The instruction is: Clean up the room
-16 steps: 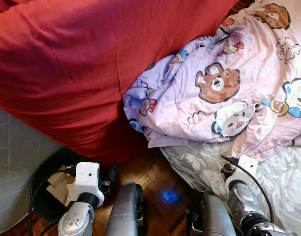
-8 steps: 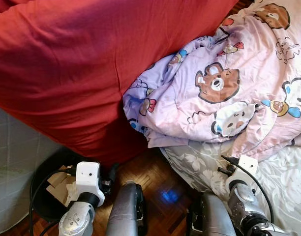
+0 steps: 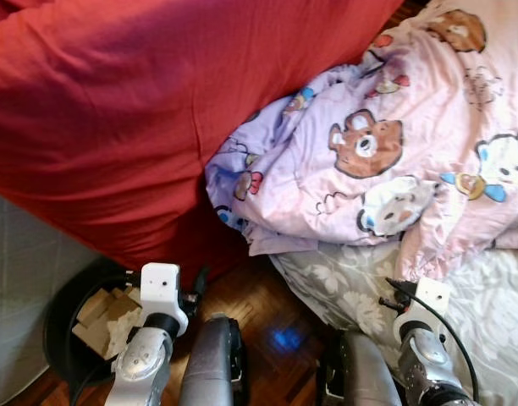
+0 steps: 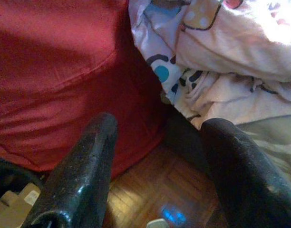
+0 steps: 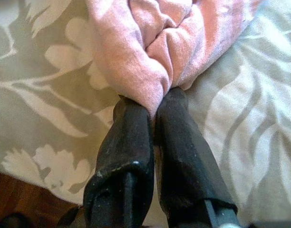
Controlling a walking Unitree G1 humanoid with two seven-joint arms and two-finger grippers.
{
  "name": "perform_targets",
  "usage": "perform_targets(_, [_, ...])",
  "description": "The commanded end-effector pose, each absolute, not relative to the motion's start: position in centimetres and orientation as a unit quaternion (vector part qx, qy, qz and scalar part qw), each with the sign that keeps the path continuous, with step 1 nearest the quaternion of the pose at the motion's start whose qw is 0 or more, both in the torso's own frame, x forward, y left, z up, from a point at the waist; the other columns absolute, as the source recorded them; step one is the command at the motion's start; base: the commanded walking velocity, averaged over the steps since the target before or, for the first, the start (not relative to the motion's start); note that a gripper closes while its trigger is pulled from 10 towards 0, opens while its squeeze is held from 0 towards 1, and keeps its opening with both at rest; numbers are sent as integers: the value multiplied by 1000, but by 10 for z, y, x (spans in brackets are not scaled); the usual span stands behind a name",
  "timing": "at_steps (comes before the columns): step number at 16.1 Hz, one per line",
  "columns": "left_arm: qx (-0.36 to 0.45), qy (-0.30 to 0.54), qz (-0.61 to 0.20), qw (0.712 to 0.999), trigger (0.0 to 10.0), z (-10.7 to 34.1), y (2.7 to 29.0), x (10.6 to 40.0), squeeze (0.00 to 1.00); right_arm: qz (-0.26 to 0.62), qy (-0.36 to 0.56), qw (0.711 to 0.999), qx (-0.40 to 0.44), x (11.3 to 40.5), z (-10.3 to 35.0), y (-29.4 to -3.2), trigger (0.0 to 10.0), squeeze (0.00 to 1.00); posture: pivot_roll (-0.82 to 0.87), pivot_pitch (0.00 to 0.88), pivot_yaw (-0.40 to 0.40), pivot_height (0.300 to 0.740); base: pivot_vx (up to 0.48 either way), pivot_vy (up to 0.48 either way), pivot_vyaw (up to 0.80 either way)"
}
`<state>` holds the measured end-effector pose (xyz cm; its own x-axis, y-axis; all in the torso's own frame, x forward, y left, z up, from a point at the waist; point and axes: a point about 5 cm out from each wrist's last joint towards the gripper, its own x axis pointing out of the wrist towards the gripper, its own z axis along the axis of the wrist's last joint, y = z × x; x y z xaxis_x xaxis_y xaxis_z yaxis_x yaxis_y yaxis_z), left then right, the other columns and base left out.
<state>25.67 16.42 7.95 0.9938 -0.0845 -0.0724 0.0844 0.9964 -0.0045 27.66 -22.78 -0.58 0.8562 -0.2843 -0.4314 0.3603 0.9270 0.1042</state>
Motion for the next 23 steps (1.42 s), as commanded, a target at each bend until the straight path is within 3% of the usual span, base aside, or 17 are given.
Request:
perform_targets(1, [2,62,-24,998,10000,64,171,254,0,-162,209,960,86,269,-11,-225,0,0,137,243,55,647,0,0,0])
perform_targets(5, [-1,63,-20,998,10000,58,167,268,0,-140,174,971,83,274,-4,-221,0,0,90,172,35,647,0,0,0])
perform_targets(6, [-7,53,-18,998,10000,61,164,277,0,-144,145,975,87,278,4,-224,10000,0,69,137,30,647,0,0,0])
perform_targets(16, [-14,66,-21,997,10000,41,158,285,0,-122,99,982,107,280,12,-214,10000,0,28,49,36,647,0,0,0])
perform_targets(23, [-8,74,-17,997,10000,33,162,287,0,-125,102,982,99,281,13,-216,10000,0,28,74,40,717,0,0,0])
